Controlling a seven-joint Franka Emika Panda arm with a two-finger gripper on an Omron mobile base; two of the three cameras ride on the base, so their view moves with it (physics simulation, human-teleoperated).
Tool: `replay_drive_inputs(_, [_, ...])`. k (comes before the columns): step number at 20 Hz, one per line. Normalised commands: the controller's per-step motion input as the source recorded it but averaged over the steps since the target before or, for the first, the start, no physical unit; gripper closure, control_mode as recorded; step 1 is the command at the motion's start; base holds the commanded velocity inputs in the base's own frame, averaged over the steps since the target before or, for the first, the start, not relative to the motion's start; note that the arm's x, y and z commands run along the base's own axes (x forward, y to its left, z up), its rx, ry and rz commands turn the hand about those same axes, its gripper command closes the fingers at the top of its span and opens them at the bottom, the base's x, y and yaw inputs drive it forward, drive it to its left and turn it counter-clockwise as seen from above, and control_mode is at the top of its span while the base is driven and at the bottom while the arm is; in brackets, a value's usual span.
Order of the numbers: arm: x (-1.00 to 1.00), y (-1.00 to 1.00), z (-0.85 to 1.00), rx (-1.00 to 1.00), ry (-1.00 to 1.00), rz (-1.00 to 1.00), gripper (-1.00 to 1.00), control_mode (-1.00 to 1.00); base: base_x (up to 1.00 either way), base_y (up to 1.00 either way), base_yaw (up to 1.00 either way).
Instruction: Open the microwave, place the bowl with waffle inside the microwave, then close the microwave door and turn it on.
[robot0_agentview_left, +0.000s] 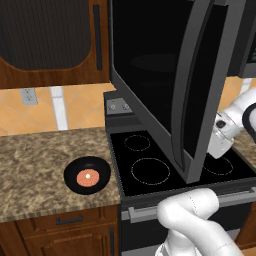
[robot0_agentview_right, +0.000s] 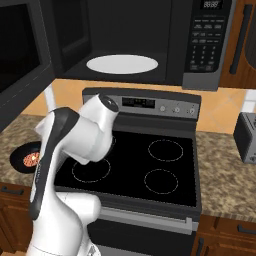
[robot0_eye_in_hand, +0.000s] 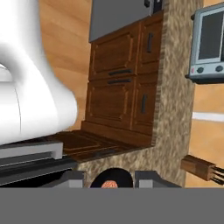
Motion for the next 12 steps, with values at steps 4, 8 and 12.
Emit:
replay_drive_inputs(4, [0.60, 0.11, -0.34, 0.00, 0.11, 0.03, -1.00, -1.00, 0.00, 0.00, 0.00])
replay_drive_inputs(8, [0.81, 0.01, -0.15, 0.01, 0.15, 0.10, -1.00, -1.00, 0.00, 0.00, 0.00])
replay_drive_inputs(12, [0.78, 0.23, -0.11, 0.00, 0.17, 0.10, -1.00, -1.00, 0.00, 0.00, 0.00])
